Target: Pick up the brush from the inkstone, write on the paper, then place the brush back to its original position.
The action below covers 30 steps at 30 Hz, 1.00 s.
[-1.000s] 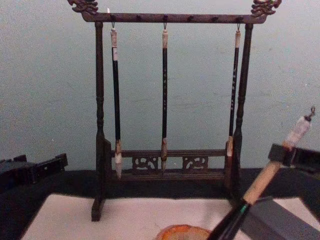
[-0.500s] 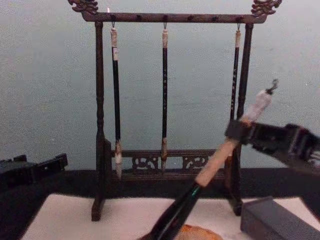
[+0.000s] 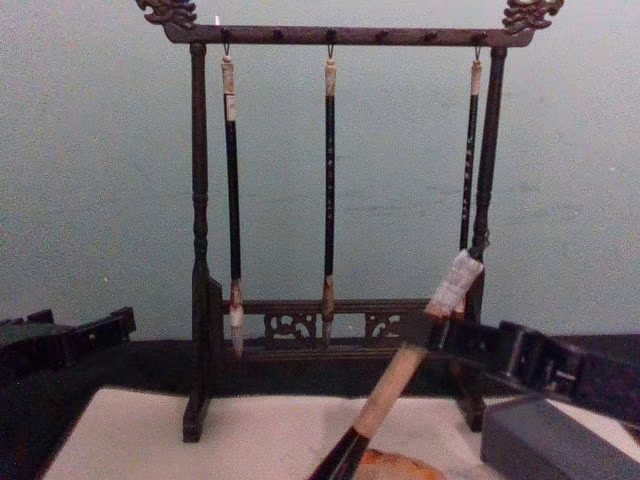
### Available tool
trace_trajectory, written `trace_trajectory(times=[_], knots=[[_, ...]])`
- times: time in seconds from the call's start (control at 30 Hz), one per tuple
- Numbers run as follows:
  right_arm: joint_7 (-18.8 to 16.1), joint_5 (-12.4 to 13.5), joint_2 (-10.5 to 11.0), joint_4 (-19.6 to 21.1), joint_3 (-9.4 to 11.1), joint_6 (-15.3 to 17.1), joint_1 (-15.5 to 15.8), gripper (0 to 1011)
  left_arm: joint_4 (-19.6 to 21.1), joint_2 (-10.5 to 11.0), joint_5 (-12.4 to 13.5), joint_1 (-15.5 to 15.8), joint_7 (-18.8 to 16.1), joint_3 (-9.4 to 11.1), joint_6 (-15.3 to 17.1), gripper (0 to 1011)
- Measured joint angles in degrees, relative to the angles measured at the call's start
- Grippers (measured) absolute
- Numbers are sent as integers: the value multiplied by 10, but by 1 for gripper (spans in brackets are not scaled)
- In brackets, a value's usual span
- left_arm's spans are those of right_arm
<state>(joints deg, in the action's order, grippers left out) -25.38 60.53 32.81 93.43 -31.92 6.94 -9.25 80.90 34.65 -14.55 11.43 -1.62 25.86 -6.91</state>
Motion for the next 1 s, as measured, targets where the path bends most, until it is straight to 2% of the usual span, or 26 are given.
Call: trace_trajectory(times=[0.37, 0.57, 0.73, 1.0], knots=[[14, -19, 12, 4, 9, 0, 10, 161, 0, 0, 0, 0, 0, 0, 0, 1002], [24, -22, 26, 15, 24, 1, 26, 161, 0, 0, 0, 0, 0, 0, 0, 1002], [28, -21, 42, 26, 45, -2, 46, 161, 0, 0, 0, 0, 0, 0, 0, 1002], [28, -15, 56, 37, 66, -7, 66, 161, 0, 0, 0, 0, 0, 0, 0, 1002]])
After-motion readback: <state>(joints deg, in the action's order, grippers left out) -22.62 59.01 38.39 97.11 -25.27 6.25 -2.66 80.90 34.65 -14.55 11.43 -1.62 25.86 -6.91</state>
